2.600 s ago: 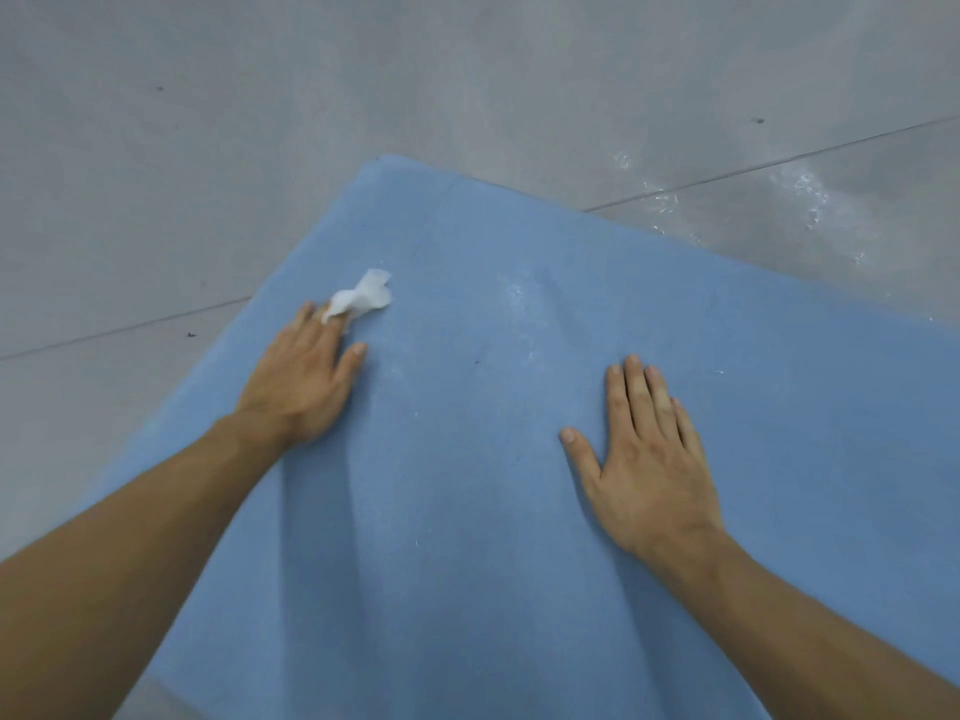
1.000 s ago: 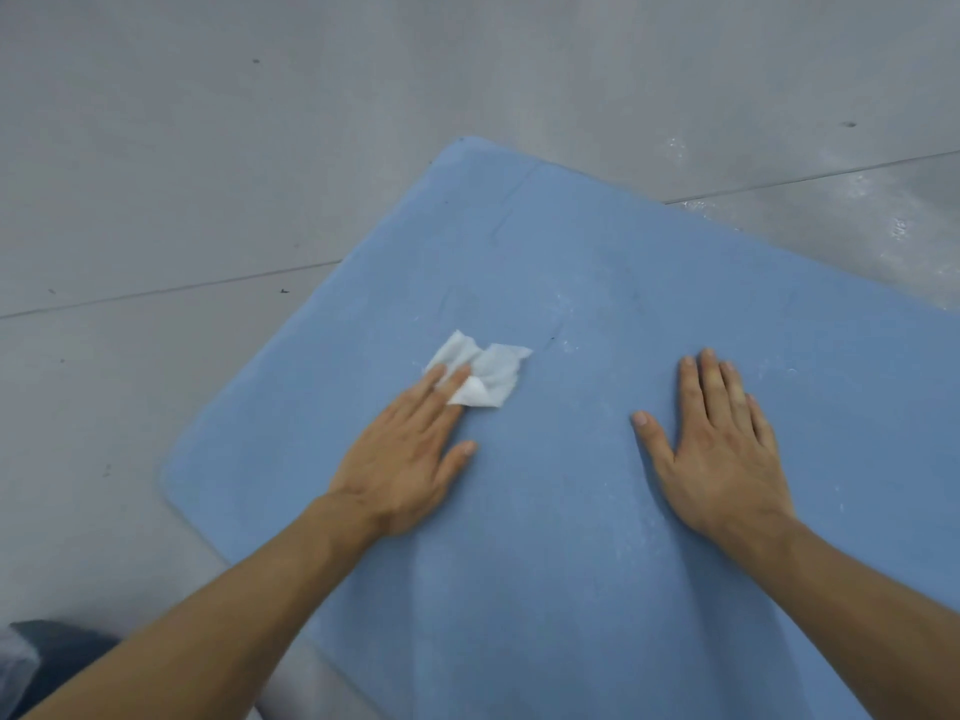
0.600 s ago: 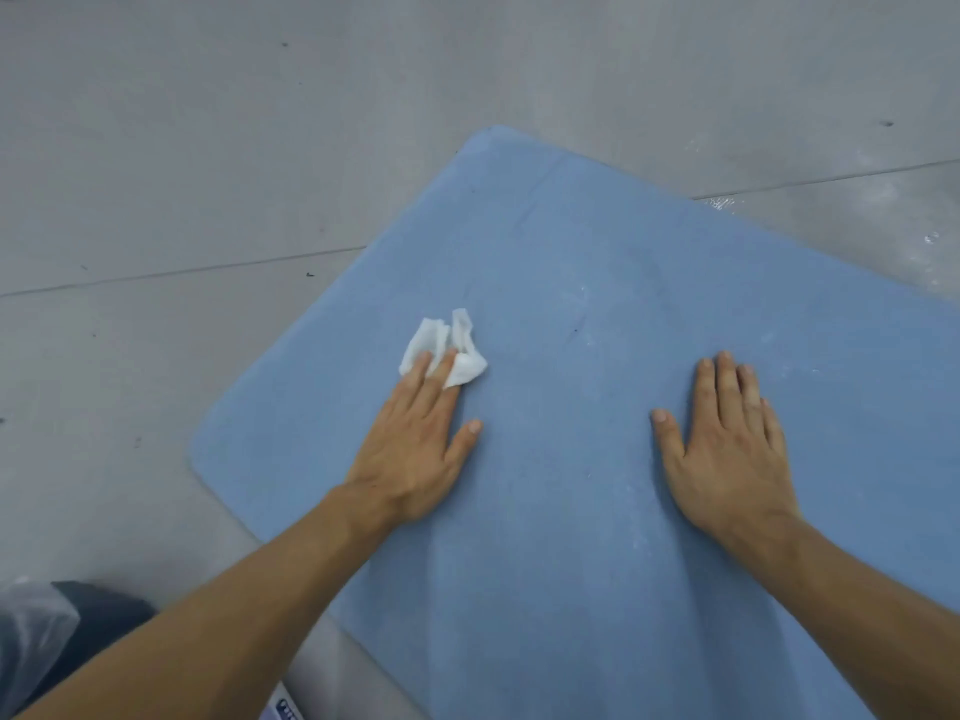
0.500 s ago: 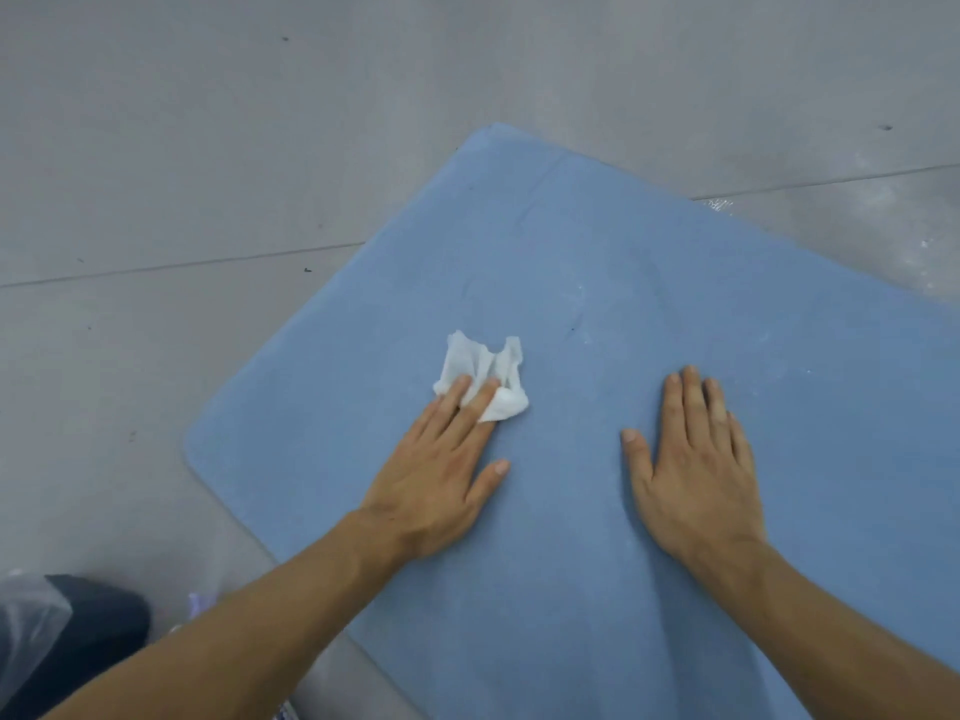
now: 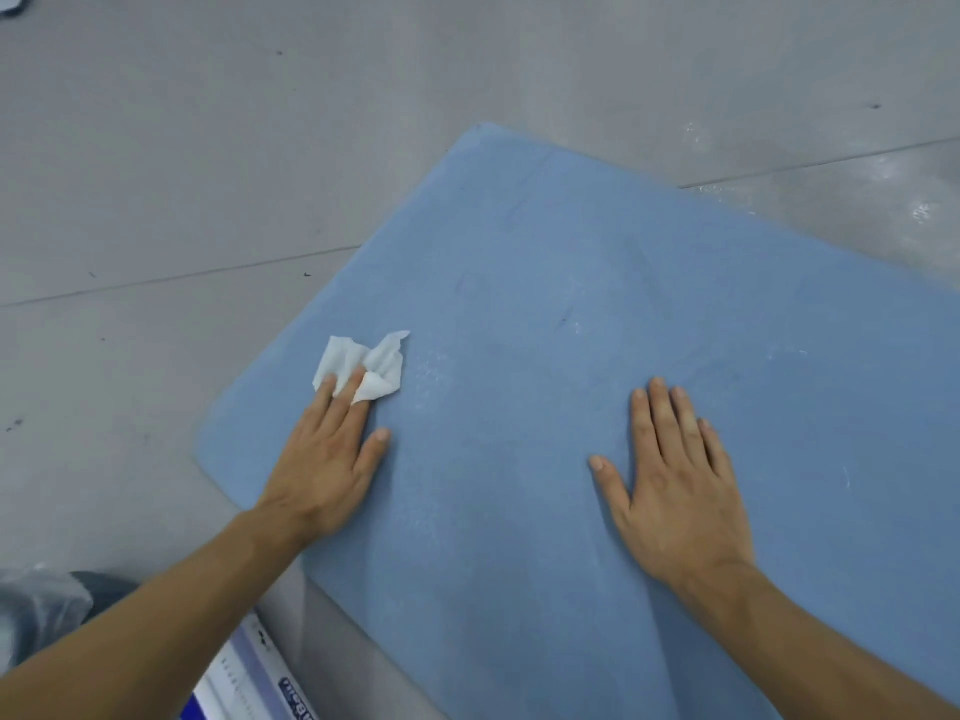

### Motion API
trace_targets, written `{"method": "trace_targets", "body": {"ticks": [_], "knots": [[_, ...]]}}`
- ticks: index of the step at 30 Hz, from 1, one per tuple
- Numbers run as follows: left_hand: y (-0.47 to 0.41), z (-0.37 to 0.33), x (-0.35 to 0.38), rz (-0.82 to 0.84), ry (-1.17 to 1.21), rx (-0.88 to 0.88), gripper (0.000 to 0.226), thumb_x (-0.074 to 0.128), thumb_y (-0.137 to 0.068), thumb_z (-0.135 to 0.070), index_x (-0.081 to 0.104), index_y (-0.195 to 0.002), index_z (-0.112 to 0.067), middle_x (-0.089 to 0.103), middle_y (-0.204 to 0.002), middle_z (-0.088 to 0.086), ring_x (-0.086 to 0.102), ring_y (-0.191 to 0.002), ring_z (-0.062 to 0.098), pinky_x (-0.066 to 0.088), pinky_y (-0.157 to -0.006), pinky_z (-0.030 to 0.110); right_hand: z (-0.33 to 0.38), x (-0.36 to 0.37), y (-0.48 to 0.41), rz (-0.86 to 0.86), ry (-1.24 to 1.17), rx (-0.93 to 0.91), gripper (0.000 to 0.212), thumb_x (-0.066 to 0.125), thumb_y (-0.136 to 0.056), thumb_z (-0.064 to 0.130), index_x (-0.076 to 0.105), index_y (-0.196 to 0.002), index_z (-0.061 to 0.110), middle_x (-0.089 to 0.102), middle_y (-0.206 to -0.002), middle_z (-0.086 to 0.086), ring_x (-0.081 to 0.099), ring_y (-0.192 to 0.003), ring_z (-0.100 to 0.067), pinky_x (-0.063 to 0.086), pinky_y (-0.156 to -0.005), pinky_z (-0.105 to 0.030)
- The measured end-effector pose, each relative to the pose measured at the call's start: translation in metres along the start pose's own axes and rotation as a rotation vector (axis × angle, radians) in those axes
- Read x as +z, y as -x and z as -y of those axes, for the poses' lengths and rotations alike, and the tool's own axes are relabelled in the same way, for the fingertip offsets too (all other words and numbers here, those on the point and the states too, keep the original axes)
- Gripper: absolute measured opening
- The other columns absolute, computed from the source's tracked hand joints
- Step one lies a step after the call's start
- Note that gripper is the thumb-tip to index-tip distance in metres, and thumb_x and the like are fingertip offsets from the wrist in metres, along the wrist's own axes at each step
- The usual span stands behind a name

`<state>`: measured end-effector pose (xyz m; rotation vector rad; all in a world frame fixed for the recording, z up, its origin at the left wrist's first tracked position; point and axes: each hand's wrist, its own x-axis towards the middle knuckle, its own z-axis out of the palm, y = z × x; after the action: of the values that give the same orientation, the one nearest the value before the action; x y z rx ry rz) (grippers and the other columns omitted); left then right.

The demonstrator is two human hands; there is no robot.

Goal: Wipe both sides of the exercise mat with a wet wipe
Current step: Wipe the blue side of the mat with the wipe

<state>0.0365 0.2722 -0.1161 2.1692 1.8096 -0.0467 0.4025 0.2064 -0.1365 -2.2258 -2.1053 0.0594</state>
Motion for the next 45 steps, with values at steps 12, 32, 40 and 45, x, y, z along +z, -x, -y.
{"method": "trace_targets", "body": {"ticks": [12, 32, 40, 45], "knots": [[0.071, -0.110, 0.031, 0.100, -0.171, 0.395, 0.062, 0.022, -0.109, -0.053, 0.011, -0.166, -0.029, -0.004, -0.172, -0.018, -0.005, -0.160, 0.023, -0.001, -0.124, 0.049, 0.001, -0.002, 0.000, 0.005, 0.000, 0.006, 0.083, 0.021, -0.102, 0.063, 0.024, -0.164, 0.008, 0.018, -0.172, -0.009, 0.014, -0.160, -0.025, 0.012, -0.128, -0.043], [0.051, -0.017, 0.000, 0.037, -0.144, 0.140, 0.075, 0.009, -0.106, -0.064, 0.015, -0.165, -0.018, 0.007, -0.172, -0.004, 0.007, -0.160, 0.018, 0.010, -0.126, 0.039, 0.000, -0.002, 0.000, -0.011, -0.002, 0.010, 0.083, 0.024, -0.102, 0.063, 0.024, -0.164, 0.007, 0.018, -0.172, -0.009, 0.014, -0.160, -0.025, 0.016, -0.128, -0.045], [0.103, -0.082, 0.027, 0.093, -0.105, 0.463, 0.068, 0.031, -0.110, -0.051, 0.013, -0.166, -0.016, 0.005, -0.174, -0.005, 0.004, -0.160, 0.020, 0.007, -0.127, 0.039, 0.001, -0.001, 0.003, -0.022, 0.004, 0.019, 0.082, 0.025, -0.103, 0.062, 0.023, -0.164, 0.008, 0.017, -0.173, -0.008, 0.014, -0.160, -0.024, 0.015, -0.128, -0.044], [0.069, -0.019, 0.011, 0.001, -0.075, 0.152, 0.067, 0.021, -0.107, -0.057, 0.023, -0.164, -0.021, 0.008, -0.172, -0.011, 0.011, -0.159, 0.015, 0.019, -0.125, 0.042, 0.001, -0.001, 0.002, -0.023, -0.007, 0.017, 0.083, 0.027, -0.102, 0.063, 0.025, -0.164, 0.007, 0.020, -0.172, -0.010, 0.016, -0.160, -0.026, 0.017, -0.127, -0.046]]}}
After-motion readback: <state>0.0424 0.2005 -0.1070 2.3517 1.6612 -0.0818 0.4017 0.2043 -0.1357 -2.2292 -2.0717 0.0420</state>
